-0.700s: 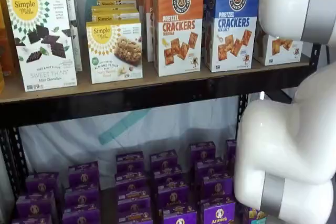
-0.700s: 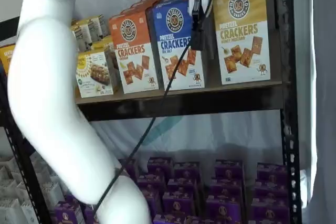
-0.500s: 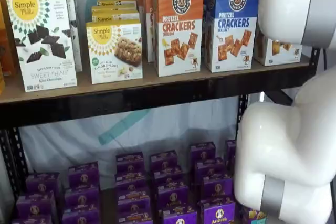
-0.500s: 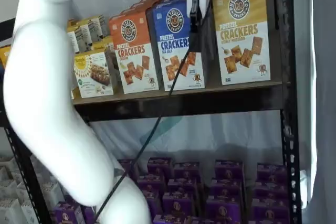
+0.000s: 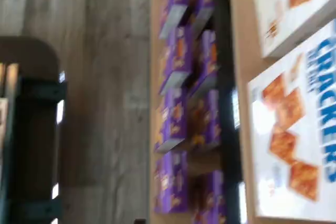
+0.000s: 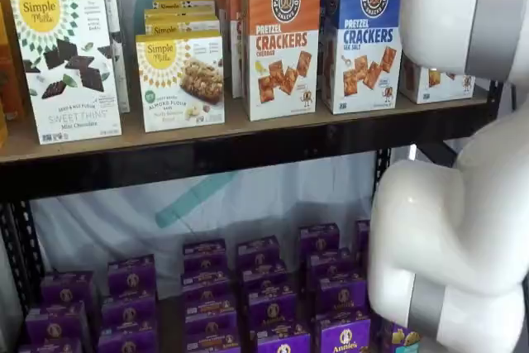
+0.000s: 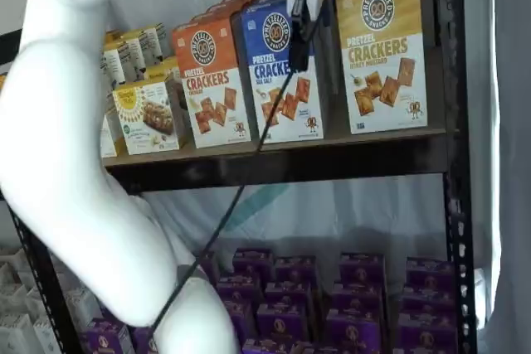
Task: Retrieve the yellow and white box located on the top shelf, the sixth one from the left
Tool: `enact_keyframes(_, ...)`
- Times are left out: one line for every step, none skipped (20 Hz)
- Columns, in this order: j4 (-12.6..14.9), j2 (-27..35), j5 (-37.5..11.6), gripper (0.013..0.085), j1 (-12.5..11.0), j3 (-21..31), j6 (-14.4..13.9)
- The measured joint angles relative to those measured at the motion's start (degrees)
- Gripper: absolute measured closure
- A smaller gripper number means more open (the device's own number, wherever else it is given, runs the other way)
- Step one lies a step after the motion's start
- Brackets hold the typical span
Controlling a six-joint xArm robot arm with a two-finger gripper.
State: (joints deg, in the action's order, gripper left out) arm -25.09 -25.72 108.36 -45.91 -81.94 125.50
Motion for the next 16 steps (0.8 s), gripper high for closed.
enact_keyframes(-2.4, -0.1, -0.3, 0.013, -1.2, -0.1, -0.1)
enact_keyframes(-4.1, -0.3, -0.8, 0.013, -2.1, 0.0, -0.1)
enact_keyframes(-6.1, -0.6, -1.7, 0.013, -3.0, 0.2, -0.1)
enact_keyframes(-7.8, -0.7, -2.4, 0.013, -3.9, 0.2, 0.0)
enact_keyframes(-9.0, -0.8, -2.9, 0.013, -4.5, 0.2, 0.0)
enact_keyframes(-10.6, -0.9, -3.7, 0.013, -5.2, 0.4, 0.1)
enact_keyframes(-12.1, -1.1, -4.7, 0.013, -5.9, 0.6, 0.1)
enact_keyframes(-13.5, -1.2, -5.8, 0.013, -6.4, 0.8, 0.1)
enact_keyframes(-14.3, -1.3, -6.6, 0.013, -6.6, 0.9, 0.1)
enact_keyframes(-15.2, -1.4, -7.9, 0.013, -6.7, 1.2, 0.2)
enact_keyframes(-15.8, -1.6, -9.1, 0.013, -6.8, 1.5, 0.3)
enact_keyframes(-16.2, -1.8, -10.5, 0.013, -6.6, 1.9, 0.4)
enact_keyframes(-16.4, -2.0, -12.1, 0.013, -6.3, 2.2, 0.7)
enact_keyframes(-16.4, -2.1, -14.1, 0.013, -5.7, 2.6, 1.0)
enact_keyframes(-16.0, -2.0, -16.0, 0.013, -5.0, 2.8, 1.4)
enact_keyframes(-15.4, -1.8, -17.1, 0.013, -4.3, 2.7, 1.6)
